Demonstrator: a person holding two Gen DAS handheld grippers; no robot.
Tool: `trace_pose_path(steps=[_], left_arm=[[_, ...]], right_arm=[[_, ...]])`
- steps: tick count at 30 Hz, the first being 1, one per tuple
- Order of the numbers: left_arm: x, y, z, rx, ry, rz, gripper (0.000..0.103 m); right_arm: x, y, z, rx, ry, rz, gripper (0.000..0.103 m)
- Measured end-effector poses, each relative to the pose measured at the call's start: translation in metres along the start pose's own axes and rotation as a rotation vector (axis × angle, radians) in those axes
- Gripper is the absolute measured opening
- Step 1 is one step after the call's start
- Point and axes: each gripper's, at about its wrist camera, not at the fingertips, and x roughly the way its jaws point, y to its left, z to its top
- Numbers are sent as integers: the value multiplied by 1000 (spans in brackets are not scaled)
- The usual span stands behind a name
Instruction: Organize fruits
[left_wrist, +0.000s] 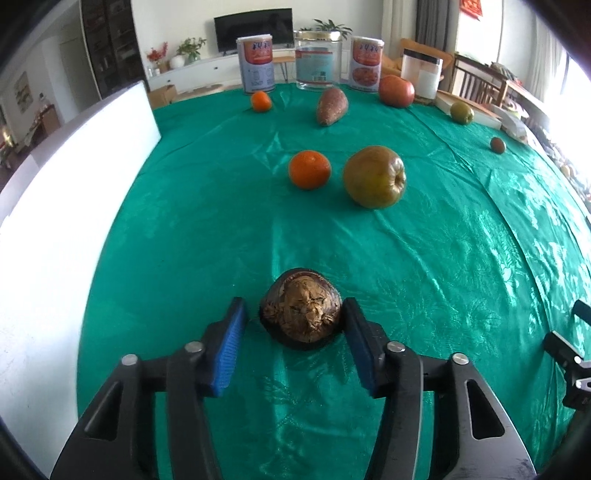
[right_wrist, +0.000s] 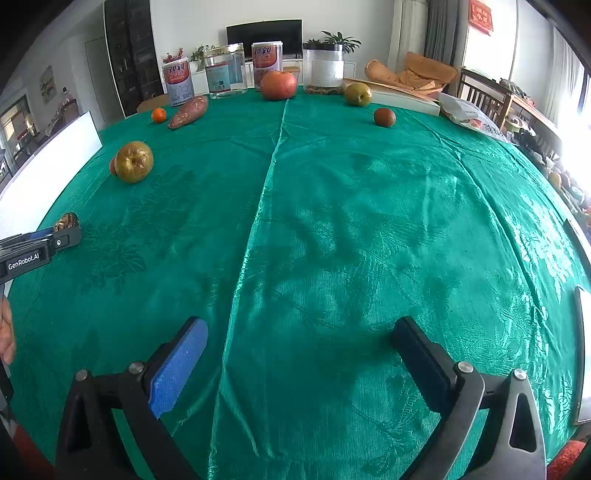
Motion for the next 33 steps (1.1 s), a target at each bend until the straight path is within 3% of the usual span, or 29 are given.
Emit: trace_pose_path(steps=[1,2,4,7,12,14,15,19,23,25,29,33], left_arm=[[1,0,-1,-5,-6,10,81],[2,1,-3,-12,-12,15,86],[3,3,-5,-29,-21,14,89],[5,7,-5,-50,-13,21,96],[9,9,-3,-69,2,14,101],[9,9,-3,-70,2,12,101],[9,9,-3,-70,2,12,101],[9,9,-3,-71,2,12,102],[9,9,-3,-71,2,12,102],[9,10,-3,-71,3,11,102],[9,9,-3,-72,4,9,102],[10,9,-3,-72,4,9,102]], right_arm=[[0,0,0,-1,2,8,102],[0,-1,0,-3,4,22,103],[0,-5,3,-8,21,66,103],[6,-26,27,15,57,201,103],[60,-107,139,186,127,150,102],[87,-131,183,248,166,153,83],[96,-138,202,266,161,152,68],[129,-137,247,263,160,99,68],[158,-136,257,282,171,45,64],[166,-137,256,297,182,42,30],[153,-130,249,266,145,53,30],[117,-109,220,204,141,144,30]])
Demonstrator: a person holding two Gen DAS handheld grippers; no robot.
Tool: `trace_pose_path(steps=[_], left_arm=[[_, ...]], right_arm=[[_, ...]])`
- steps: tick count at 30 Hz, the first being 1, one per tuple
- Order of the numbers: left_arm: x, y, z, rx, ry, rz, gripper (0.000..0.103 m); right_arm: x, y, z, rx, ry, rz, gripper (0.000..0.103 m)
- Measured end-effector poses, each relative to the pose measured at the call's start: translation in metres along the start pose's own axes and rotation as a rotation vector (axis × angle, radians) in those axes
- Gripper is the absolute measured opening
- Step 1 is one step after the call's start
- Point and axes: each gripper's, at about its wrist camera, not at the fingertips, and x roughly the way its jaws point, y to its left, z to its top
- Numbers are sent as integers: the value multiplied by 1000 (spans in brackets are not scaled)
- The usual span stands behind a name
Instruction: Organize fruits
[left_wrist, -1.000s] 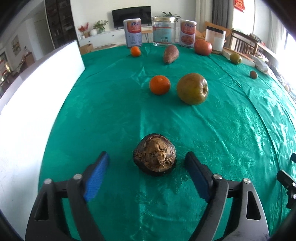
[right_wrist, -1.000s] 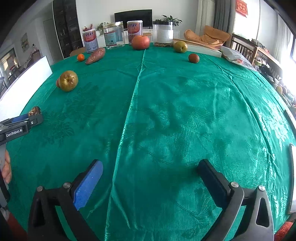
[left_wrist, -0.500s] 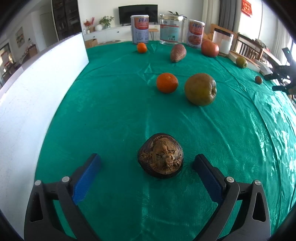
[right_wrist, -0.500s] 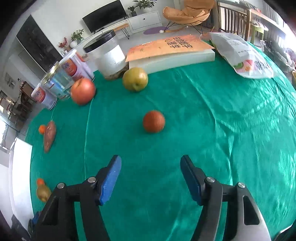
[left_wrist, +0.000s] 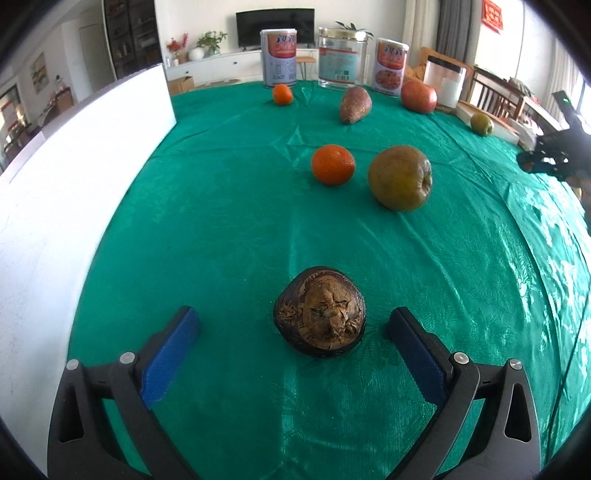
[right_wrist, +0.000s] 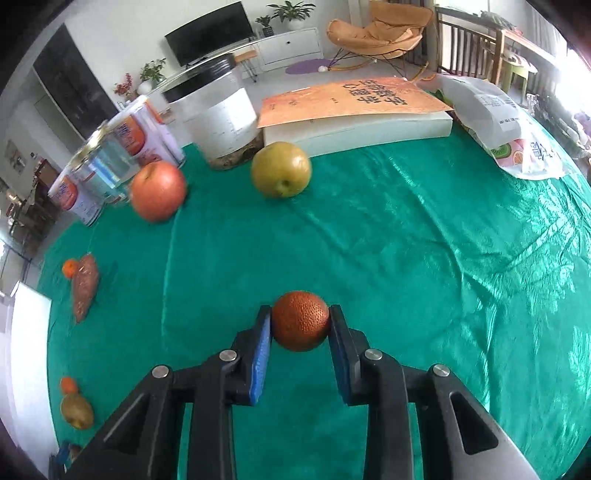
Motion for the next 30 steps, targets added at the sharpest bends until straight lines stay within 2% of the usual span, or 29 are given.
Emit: trace_pose_path(steps=[6,8,10,14,17,18,20,21,22,25,27,30], left_arm=[[0,0,0,0,0,1,102],[0,0,0,0,0,1,102],[0,0,0,0,-1,1,102],[0,0,0,-1,-1,3,102],[0,0,0,-3,0,1,102],[0,0,-1,-1,1,-3,102],[-4,3,-5,25,24,-28,102],[-6,4,-7,48,40,-44,102],[-10,7,-13,70,50,-64,102],[-24,19,-30,93,41,-80,102],[-33,26,-41,92,38,-91,102],[-43,38,-52,52,33,-106,102]], right_arm=[[-52,54,-132,-164,-8,121,30],[-62,68,-173,-190,-24,128,30],[-69,80,-209,-222,-52,97,30],[-78,100,-249,-271,-104,61,30],[-74,110,-260,-327,-147,6,32],[-74,112,-262,-338,-156,0,35],[-72,111,-262,-329,-135,-12,60],[-72,107,-263,-312,-121,-2,85],[-72,104,-264,-297,-118,5,94],[-76,98,-274,-299,-138,-23,97],[-76,98,-282,-311,-140,-50,103],[-78,102,-287,-319,-146,-76,103]])
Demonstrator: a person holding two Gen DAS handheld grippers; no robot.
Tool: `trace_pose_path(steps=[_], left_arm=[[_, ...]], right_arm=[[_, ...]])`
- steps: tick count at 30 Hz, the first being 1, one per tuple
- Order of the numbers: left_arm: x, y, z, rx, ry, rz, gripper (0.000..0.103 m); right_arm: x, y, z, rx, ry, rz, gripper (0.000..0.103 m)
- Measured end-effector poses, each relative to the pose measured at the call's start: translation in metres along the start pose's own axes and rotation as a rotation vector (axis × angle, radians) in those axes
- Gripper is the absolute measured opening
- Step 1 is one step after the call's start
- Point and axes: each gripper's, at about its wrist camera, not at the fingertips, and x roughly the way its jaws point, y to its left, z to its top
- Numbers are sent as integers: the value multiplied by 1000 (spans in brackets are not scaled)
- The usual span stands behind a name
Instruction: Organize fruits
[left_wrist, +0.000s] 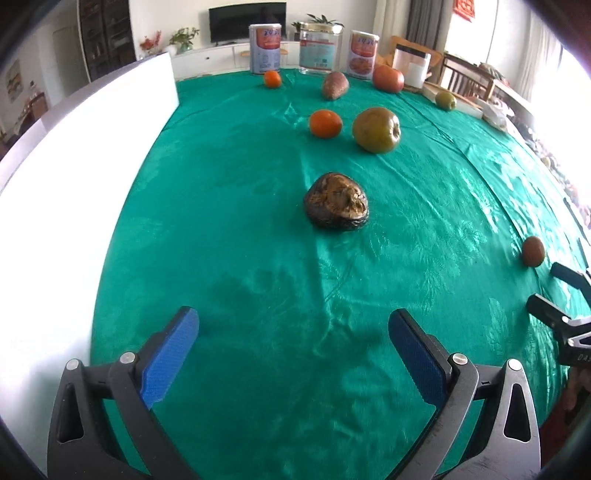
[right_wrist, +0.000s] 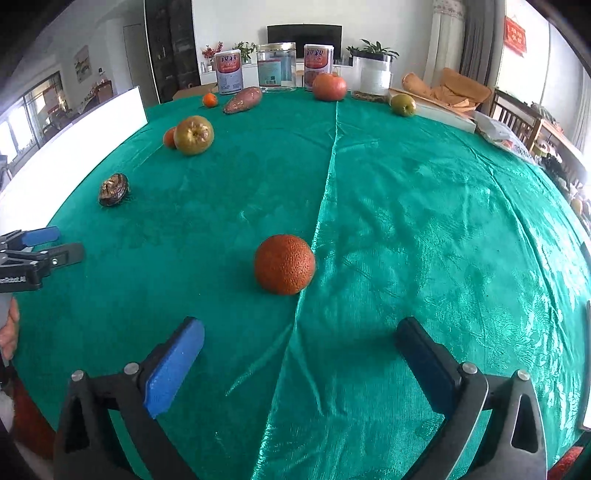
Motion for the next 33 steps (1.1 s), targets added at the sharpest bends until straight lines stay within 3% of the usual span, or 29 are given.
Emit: trace_pose_path(steps=[4,6,7,9,11,16,19,20,22,26,27,30,33], left_arm=[[0,6,11,-75,23,-55,101],[2,1,24,-49,43,-72,100],[3,-5,33,-18,40,-65,100],[6,-17,47,48,69,-38,100],[18,-26,64,91,160,-20,100],[40,-36,91,114,266,32,100],[50,-37,96,108,317,16,98],[52,-37,98,104,330,13,95],[57,-36,100,97,360,9,81],[61,-31,104,82,380,5,78],[61,-30,105,82,382,6,76],[57,-28,110,86,362,18,46],[48,-15,114,11,339,-46,45]], right_arm=[[1,-4,6,15,32,24,103],[0,-16,18,84,81,139,102],[1,-22,26,116,110,195,96],[8,-36,46,187,214,292,82],[19,-43,65,200,347,328,79],[29,-44,91,173,472,296,65],[34,-39,92,158,521,283,60],[35,-35,92,147,532,280,58],[37,-27,91,126,548,269,54],[42,-12,89,64,555,199,40],[42,-9,89,54,556,189,30],[39,0,90,41,541,175,30],[26,1,96,45,506,193,30]])
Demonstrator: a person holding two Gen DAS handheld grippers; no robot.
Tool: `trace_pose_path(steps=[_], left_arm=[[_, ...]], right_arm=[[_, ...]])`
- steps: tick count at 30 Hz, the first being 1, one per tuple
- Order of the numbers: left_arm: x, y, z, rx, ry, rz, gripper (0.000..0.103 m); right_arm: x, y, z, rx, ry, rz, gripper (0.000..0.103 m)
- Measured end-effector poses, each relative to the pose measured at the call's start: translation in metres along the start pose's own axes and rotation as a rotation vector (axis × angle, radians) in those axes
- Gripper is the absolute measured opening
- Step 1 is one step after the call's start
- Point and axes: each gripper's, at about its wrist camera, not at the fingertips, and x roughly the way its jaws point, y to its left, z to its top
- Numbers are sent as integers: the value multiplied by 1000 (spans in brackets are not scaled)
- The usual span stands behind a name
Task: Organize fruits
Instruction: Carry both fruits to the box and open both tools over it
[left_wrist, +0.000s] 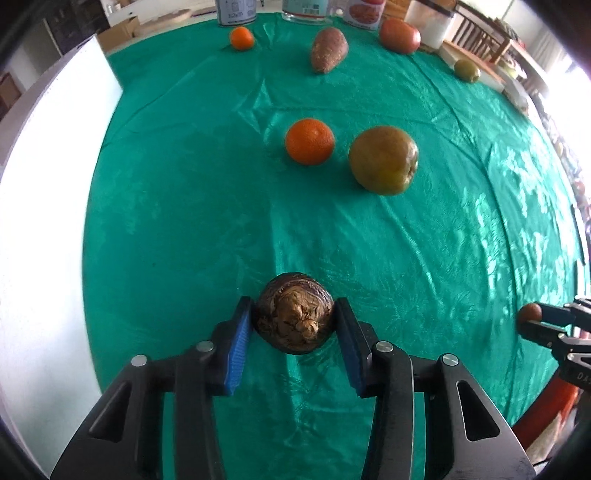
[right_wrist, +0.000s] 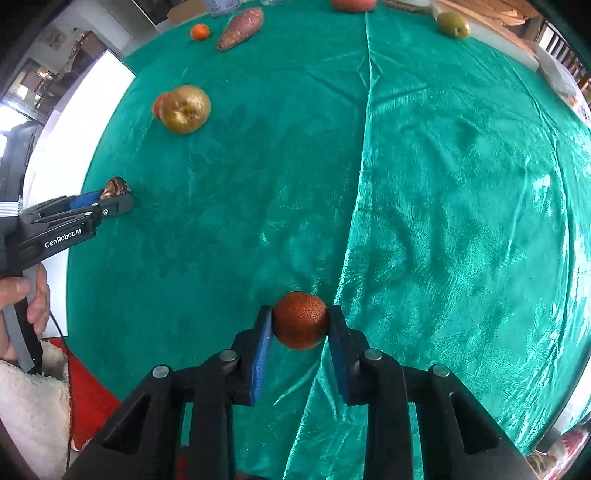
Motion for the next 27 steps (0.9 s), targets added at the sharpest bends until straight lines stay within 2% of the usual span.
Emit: trace_pose_path(steps=[3,7,10,13,16,18,22,27], left_arm=[[-24,11,-9,-35,-56,-35,45],[-95,39,-35,-83,-178,-170,45],[-145,75,-51,-125,-276,-156,45],[-176,133,-67,-219,-318,-106,45],[-179,188,-84,-330,-311,-35,45],[-176,220,-98,-404,-294,-24,45],[-149,260,-122,-517,-233,7,45],[-119,283,-138,-615,-177,42,49]], right_arm=[[-19,11,0,-20,-35,24,30],[-47,55,6,-99,-90,97,30],[-64,123,19,-198,-133,200,30],[-67,203,29,-312,-155,307,30],[-61,280,34,-422,-164,389,30],[-51,326,35,-481,-151,428,30],[-19,393,32,-580,-123,366,30],[13,424,34,-612,-145,274,31]])
